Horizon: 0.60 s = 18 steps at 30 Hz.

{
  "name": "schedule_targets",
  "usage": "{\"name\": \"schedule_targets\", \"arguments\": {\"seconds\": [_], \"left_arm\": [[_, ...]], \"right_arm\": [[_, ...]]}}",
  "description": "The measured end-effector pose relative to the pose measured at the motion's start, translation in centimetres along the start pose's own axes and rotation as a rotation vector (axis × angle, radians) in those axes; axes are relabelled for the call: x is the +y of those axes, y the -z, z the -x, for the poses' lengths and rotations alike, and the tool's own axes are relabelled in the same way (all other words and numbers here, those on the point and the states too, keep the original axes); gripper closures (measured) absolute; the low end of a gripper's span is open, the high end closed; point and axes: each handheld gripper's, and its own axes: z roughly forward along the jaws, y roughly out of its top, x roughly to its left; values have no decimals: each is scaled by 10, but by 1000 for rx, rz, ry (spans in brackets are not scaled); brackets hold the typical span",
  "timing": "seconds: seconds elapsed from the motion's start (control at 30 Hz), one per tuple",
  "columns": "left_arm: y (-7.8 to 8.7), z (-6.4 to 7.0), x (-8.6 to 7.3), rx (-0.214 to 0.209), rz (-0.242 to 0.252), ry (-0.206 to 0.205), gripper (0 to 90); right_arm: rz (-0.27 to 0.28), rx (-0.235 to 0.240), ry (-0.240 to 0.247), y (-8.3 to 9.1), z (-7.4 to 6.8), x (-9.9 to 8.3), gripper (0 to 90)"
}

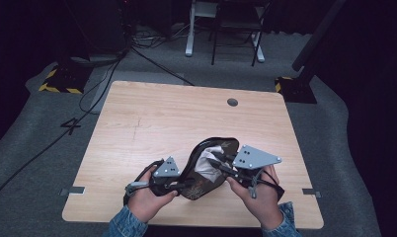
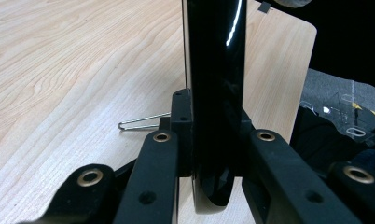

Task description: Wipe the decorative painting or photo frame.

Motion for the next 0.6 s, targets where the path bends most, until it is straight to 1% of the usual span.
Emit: {"name": "schedule_targets", "arguments": {"seconds": [0.5, 0.6], "left_arm": [[0, 0, 0, -2, 0, 1, 796], [0, 0, 0, 0, 0, -1, 796]], "right_arm": [[-40, -34, -45, 5, 18, -21, 786], [-48, -49, -66, 7, 23, -27, 786]]}}
